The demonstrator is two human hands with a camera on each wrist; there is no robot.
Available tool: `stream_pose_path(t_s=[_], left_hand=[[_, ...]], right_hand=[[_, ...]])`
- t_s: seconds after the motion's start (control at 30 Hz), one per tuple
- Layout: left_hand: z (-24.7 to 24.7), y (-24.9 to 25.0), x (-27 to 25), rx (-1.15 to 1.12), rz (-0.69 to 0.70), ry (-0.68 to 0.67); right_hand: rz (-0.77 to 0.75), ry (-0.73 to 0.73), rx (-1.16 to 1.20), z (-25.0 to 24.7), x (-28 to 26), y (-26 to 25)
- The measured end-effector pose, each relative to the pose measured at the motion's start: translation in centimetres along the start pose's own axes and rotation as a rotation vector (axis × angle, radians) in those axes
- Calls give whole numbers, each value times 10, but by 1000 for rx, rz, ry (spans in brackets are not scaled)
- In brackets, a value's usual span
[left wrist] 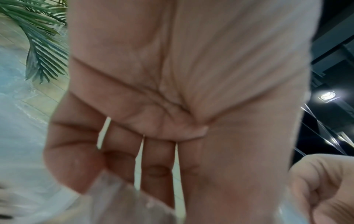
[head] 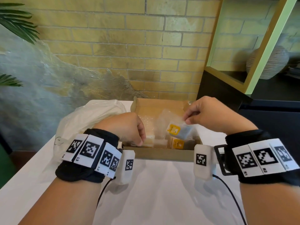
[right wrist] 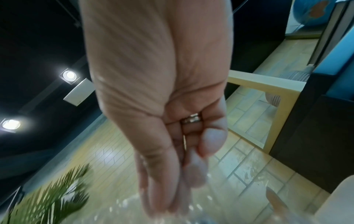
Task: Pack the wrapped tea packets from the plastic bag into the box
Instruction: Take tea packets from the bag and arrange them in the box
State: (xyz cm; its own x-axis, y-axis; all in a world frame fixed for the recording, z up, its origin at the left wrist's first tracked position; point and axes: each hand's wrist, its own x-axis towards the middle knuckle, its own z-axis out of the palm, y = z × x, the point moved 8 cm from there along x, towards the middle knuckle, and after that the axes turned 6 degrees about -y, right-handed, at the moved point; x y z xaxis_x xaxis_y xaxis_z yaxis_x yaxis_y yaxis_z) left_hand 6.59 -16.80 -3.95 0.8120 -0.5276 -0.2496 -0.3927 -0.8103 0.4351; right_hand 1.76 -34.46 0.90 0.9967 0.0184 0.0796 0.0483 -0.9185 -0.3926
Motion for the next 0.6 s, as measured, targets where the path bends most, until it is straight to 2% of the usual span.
stream_pose_path(t_s=[0.2, 0.27, 0.43, 0.6], left_hand=[[-1, -3, 1, -7, -7, -5], [-1, -4, 1, -19, -8, -5], [1, -6, 1, -9, -18, -27], [-6, -2, -1, -1, -14, 40]], right_hand=[[109, -296, -204, 38, 1, 4], [152, -353, -238, 45, 1, 6], [190, -384, -280, 47, 0, 7], [198, -340, -281, 39, 4, 3]])
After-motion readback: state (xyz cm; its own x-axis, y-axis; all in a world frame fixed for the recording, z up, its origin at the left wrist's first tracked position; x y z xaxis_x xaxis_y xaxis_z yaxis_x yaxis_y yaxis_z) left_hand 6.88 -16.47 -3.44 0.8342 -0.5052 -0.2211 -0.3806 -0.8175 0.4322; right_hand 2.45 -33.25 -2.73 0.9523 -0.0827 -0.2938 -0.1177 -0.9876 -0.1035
